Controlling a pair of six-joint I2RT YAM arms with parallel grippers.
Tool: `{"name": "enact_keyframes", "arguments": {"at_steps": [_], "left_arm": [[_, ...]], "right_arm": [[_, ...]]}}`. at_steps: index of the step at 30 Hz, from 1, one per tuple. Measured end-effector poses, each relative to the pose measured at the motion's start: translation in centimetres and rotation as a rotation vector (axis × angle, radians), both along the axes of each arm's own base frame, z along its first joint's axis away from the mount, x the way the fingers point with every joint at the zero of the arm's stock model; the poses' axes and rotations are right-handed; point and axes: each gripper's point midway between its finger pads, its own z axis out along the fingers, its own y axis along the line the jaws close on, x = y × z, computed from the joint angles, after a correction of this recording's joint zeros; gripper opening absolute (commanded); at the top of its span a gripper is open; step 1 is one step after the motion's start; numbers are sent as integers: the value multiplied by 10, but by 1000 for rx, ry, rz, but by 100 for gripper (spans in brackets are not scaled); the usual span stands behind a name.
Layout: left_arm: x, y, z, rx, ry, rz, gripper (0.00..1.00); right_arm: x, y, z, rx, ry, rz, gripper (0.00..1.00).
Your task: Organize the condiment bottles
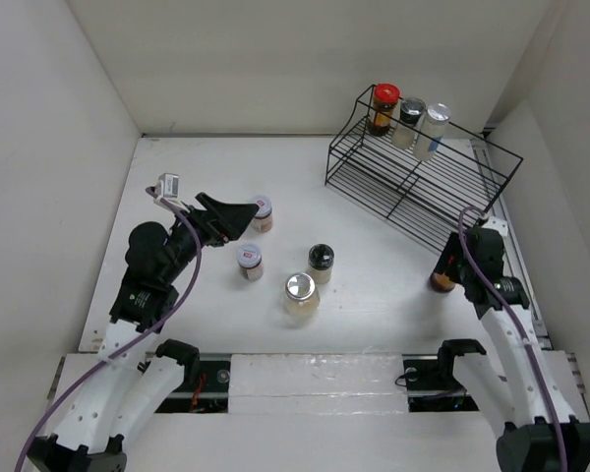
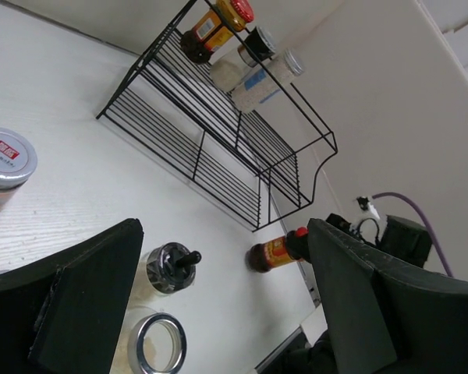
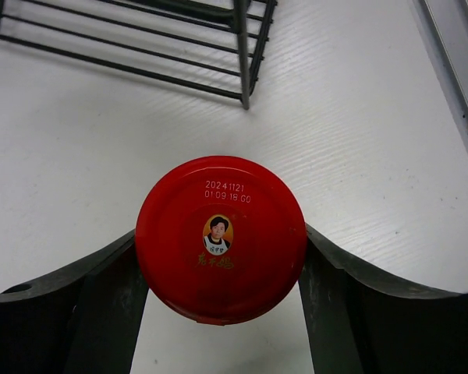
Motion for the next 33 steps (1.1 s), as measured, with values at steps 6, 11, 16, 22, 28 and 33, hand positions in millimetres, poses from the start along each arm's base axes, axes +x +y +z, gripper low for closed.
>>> {"name": "enact_keyframes", "arguments": {"at_steps": [6, 11, 16, 22, 28, 33], "left_arm": [[-4, 8, 2, 28, 0, 35, 82], [-11, 20, 27, 39, -60, 87, 83], [-13, 37, 58, 64, -129, 170, 83], [4, 40, 47, 131, -96, 208, 83], [25, 35, 15, 218, -8, 202, 83], [31, 40, 14, 270, -10, 224, 83]], "right_arm": [[-5, 35, 40, 18, -87, 186, 65], [29, 79, 117, 31, -180, 402, 65], [101, 135, 187, 3, -294, 597, 65], [198, 175, 217, -24, -365, 706, 65], [281, 178, 201, -41, -334, 726, 65], [326, 176, 186, -71, -324, 731, 65]]}}
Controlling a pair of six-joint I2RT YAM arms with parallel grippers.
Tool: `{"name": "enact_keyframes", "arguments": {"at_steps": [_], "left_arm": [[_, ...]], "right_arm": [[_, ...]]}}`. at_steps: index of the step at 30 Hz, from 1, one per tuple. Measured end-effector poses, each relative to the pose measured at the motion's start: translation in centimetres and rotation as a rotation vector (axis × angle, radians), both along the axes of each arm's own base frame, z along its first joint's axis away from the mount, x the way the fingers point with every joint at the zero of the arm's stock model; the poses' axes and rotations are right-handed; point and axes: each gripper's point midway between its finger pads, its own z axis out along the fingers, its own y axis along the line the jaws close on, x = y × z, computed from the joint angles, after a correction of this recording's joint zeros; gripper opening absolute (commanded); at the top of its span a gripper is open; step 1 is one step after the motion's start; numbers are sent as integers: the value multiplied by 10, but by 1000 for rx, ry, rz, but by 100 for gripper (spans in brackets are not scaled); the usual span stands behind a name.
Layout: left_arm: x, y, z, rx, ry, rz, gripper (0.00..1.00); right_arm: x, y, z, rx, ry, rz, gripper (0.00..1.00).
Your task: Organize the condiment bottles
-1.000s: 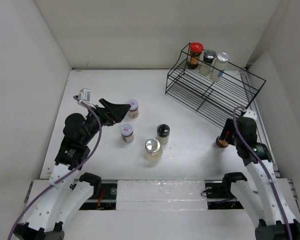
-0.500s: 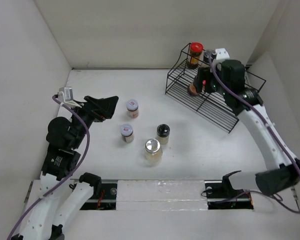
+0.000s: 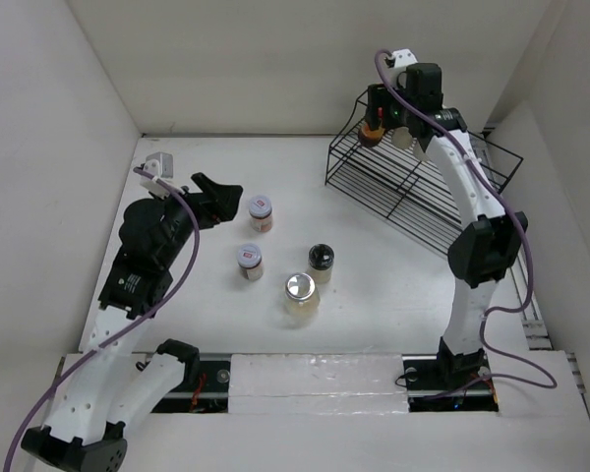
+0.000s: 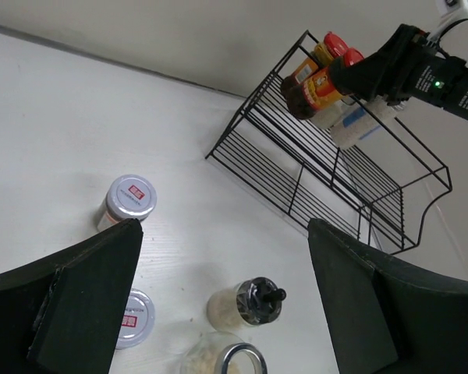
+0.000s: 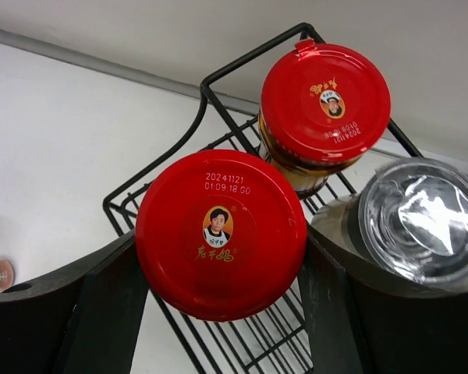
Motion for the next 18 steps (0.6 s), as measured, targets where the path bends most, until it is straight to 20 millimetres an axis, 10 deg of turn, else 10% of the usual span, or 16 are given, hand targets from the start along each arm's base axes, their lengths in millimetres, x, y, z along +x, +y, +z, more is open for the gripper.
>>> {"name": "enact_keyframes", "arguments": {"at_steps": [18], "left_arm": [[13, 13, -4, 52, -21, 50, 85]], "right_arm": [[3, 18, -25, -39, 51, 78, 68]]}}
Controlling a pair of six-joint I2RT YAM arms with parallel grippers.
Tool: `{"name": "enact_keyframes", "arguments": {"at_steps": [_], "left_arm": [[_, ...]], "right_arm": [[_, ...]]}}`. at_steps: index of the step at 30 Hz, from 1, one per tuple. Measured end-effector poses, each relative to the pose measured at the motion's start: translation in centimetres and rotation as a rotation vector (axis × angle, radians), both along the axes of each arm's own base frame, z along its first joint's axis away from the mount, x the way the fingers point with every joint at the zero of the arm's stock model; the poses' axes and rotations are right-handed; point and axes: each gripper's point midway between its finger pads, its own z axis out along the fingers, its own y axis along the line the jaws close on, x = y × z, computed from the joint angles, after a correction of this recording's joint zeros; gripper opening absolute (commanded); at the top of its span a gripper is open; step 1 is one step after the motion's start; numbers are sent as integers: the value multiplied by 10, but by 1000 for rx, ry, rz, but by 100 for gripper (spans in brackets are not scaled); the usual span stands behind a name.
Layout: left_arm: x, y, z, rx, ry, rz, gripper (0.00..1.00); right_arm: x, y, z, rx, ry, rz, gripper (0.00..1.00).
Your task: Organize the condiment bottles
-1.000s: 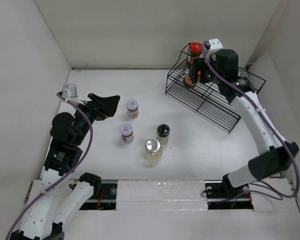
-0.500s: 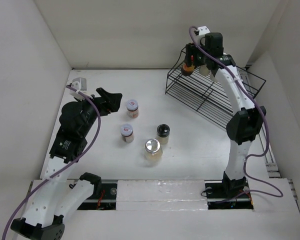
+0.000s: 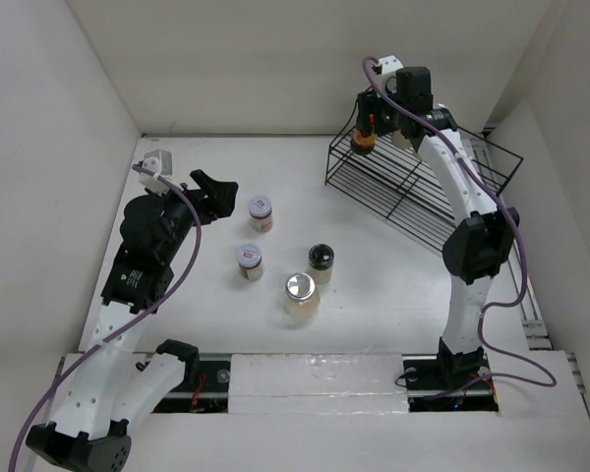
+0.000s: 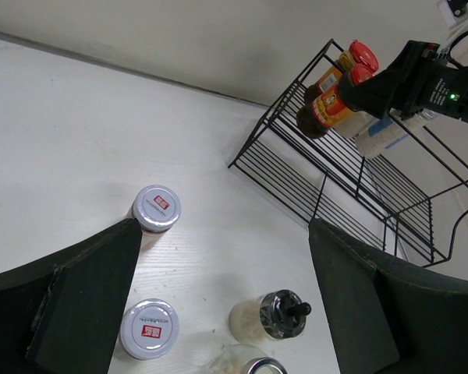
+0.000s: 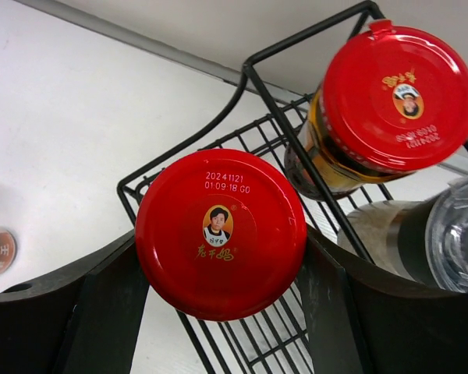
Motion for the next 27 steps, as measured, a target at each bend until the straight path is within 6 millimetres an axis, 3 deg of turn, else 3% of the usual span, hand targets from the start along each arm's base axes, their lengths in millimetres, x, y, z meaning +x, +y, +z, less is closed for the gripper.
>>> {"name": "enact_keyframes", "arguments": {"at_steps": [5, 7, 10, 19, 21, 23, 24, 27], "left_arm": [[0, 0, -2, 3, 3, 0, 85], [0, 0, -2, 4, 3, 0, 85], [0, 0, -2, 5, 3, 0, 85], [2, 0, -4, 7, 9, 0, 85], [2, 0, -4, 7, 11, 0, 85], [2, -1, -5, 7, 12, -2, 85], [2, -1, -5, 7, 12, -3, 85], [2, -1, -5, 7, 11, -3, 85]], "right_arm": [[5, 6, -4, 4, 1, 24, 71], [9, 8, -5, 8, -3, 31, 81], [11, 10, -3, 13, -13, 36, 87], [15, 9, 28, 31, -115, 24, 90], [3, 5, 38, 27, -143, 7, 85], [-22, 3, 45, 25, -168, -2, 82], [-38, 5, 50, 24, -189, -2, 63], [-92, 25, 61, 41, -267, 27, 44]]}}
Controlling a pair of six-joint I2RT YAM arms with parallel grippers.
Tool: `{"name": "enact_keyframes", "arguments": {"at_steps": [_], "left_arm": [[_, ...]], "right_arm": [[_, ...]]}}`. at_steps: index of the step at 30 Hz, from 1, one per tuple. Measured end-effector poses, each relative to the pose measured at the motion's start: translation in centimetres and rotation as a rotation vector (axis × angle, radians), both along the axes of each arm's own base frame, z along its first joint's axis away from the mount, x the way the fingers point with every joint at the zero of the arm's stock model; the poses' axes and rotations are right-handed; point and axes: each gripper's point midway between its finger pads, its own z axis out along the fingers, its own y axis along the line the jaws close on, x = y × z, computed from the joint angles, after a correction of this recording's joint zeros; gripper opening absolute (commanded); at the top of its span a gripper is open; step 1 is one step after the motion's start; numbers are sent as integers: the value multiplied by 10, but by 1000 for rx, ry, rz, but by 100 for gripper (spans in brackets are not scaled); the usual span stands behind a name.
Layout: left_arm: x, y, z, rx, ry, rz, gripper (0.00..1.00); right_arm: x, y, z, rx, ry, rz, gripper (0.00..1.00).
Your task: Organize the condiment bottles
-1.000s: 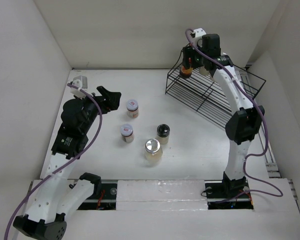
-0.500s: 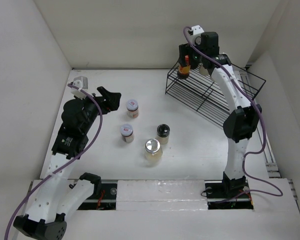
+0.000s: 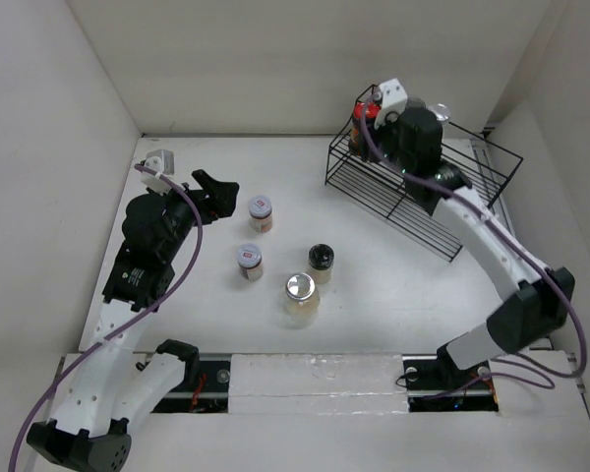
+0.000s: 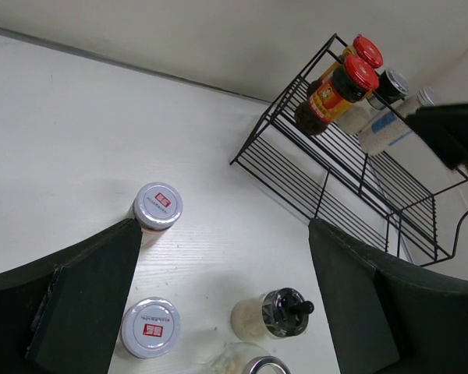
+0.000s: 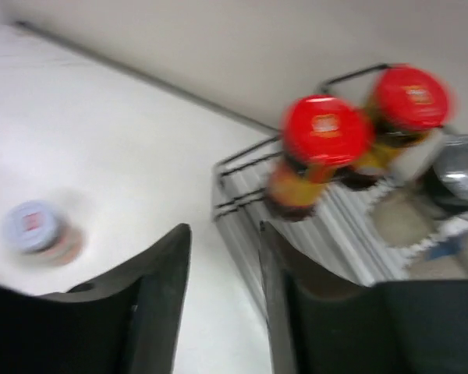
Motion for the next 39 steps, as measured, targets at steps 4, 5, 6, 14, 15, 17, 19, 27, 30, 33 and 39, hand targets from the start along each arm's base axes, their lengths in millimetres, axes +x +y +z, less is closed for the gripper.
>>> {"name": "enact_keyframes", "arguments": {"at_steps": [4, 5, 6, 14, 15, 17, 19, 27, 30, 33, 39], "left_arm": [[0, 0, 0, 0, 0, 0, 85], [0, 0, 0, 0, 1, 0, 85], [1, 0, -1, 1, 2, 0, 85], [4, -2, -5, 4, 17, -7, 85], [4, -3, -5, 4, 16, -8, 85], [4, -3, -5, 3, 15, -11, 85], [4, -3, -4, 3, 14, -12, 85], [4, -4, -5, 3, 17, -15, 85], [5, -4, -6, 3, 18, -16, 85], [5, -4, -6, 4, 21, -16, 85], [7, -6, -9, 6, 29, -20, 85]], "right_arm": [[-76, 57, -23, 34, -25, 148, 42], [-94, 68, -40, 31, 0, 183, 49], [-110, 75, -62, 21, 33, 214, 57], [-177, 83, -164, -43, 252, 317, 73], [-181, 86, -165, -38, 257, 331, 73], [-185, 92, -164, -24, 259, 352, 73], [-187, 96, -166, -21, 267, 367, 71], [-189, 106, -203, -61, 361, 392, 50], [-190, 108, -206, -61, 370, 398, 28], [-191, 110, -205, -61, 365, 401, 19], [-184, 104, -196, -81, 335, 352, 18]]}}
